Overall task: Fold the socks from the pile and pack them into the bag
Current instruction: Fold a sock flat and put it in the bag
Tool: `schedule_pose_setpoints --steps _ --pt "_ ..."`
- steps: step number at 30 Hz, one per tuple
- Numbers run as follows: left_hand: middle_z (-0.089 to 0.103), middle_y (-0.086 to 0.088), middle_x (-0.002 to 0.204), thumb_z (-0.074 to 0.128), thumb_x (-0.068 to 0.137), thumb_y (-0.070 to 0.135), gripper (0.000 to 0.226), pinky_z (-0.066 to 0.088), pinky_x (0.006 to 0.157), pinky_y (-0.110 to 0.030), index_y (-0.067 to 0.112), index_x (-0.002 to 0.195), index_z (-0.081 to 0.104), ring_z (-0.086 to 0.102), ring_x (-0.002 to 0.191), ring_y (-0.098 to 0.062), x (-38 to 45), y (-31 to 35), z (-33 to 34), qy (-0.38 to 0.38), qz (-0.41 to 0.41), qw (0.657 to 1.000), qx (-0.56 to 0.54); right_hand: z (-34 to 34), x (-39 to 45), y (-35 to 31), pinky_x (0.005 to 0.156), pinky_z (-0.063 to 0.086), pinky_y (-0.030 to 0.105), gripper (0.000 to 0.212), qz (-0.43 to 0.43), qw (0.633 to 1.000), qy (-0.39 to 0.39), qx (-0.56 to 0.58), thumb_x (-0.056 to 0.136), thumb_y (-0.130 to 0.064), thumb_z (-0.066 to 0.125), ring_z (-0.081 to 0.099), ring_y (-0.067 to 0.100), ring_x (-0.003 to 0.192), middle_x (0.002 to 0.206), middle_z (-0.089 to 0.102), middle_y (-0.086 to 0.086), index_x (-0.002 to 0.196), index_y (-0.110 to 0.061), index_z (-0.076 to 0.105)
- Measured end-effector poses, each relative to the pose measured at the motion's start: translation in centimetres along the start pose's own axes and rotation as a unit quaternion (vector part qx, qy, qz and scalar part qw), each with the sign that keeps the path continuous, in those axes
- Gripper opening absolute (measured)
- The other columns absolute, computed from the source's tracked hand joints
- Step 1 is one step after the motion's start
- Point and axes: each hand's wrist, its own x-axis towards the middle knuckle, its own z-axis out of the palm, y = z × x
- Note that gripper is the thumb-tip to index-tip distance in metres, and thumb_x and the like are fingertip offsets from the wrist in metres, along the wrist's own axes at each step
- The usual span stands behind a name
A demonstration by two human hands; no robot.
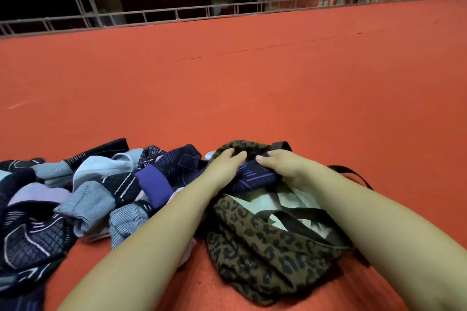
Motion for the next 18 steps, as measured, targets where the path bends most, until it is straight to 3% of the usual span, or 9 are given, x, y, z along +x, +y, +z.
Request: schedule_pose_setpoints --steps 2,5,7,8,10,12,15,18 --pt "0.023 0.002 0.156 0.034 0.095 0.054 0.063 0.023 0.109 -0.035 0.024 0.149 0.022 0.026 0.141 -0.020 0.2 -0.3 0.2 -0.014 -0.001 1.000 0.012 0.8 1.0 0.5 0.075 0.045 0.038 0.031 -0.014 0.998 0.034 -0.050 0.095 -0.041 0.050 0.058 0.024 0.080 0.086 0.064 0.008 0.082 -0.013 0.057" --pt "0.023 0.003 0.155 0.033 0.096 0.052 0.060 0.022 0.108 -0.033 0.026 0.149 0.023 0.025 0.141 -0.019 0.4 -0.5 0.6 -0.030 0.012 0.998 0.049 0.5 1.9 0.4 0.064 0.036 0.028 0.030 -0.029 0.984 0.080 -0.154 0.099 -0.039 0.043 0.052 0.018 0.074 0.083 0.056 0.002 0.082 -0.015 0.049" --pt "0.028 0.003 0.154 0.032 0.096 0.051 0.057 0.023 0.108 -0.032 0.025 0.147 0.027 0.028 0.139 -0.018 0.5 -0.6 0.9 -0.047 0.017 0.996 0.071 0.2 2.0 0.0 0.061 0.032 0.029 0.032 -0.013 0.973 0.069 -0.218 0.100 -0.042 0.039 0.048 0.018 0.073 0.081 0.051 0.002 0.084 -0.015 0.045" --pt "0.031 0.003 0.152 0.031 0.096 0.052 0.057 0.025 0.109 -0.033 0.025 0.146 0.031 0.032 0.137 -0.018 0.6 -0.7 1.0 -0.058 0.019 0.995 0.079 0.1 1.9 -0.4 0.064 0.033 0.030 0.034 0.000 0.966 0.055 -0.254 0.100 -0.044 0.036 0.050 0.021 0.079 0.087 0.053 0.005 0.092 -0.013 0.046" --pt "0.035 0.001 0.151 0.028 0.088 0.063 0.068 0.026 0.112 -0.039 0.026 0.144 0.036 0.035 0.135 -0.018 0.6 -0.9 1.1 -0.087 0.019 0.992 0.092 0.1 1.3 -1.2 0.080 0.038 0.034 0.047 0.030 0.936 0.015 -0.351 0.101 -0.049 0.026 0.053 0.029 0.104 0.117 0.055 0.014 0.121 -0.010 0.045" --pt "0.028 0.000 0.154 0.022 0.078 0.071 0.081 0.022 0.114 -0.044 0.028 0.146 0.032 0.028 0.140 -0.020 0.7 -1.3 1.2 -0.110 0.013 0.987 0.113 -0.2 0.4 -2.2 0.100 0.033 0.038 0.061 0.061 0.889 -0.023 -0.453 0.100 -0.052 0.014 0.041 0.031 0.129 0.145 0.040 0.015 0.143 -0.012 0.033" --pt "0.017 -0.004 0.157 0.018 0.080 0.072 0.081 0.015 0.116 -0.046 0.029 0.148 0.023 0.016 0.144 -0.024 0.5 -1.2 1.4 -0.122 0.001 0.980 0.158 -0.9 -0.3 -3.0 0.106 0.029 0.040 0.085 0.110 0.852 -0.034 -0.511 0.092 -0.066 0.002 0.041 0.029 0.132 0.144 0.044 0.012 0.136 -0.009 0.048" --pt "0.013 -0.007 0.157 0.018 0.096 0.058 0.061 0.011 0.116 -0.043 0.029 0.149 0.020 0.011 0.145 -0.027 -0.1 -1.0 1.3 -0.123 0.011 0.973 0.193 -1.8 -1.1 -2.8 0.107 0.030 0.040 0.089 0.097 0.883 -0.019 -0.458 0.090 -0.068 0.002 0.046 0.029 0.126 0.139 0.050 0.013 0.124 -0.007 0.058"
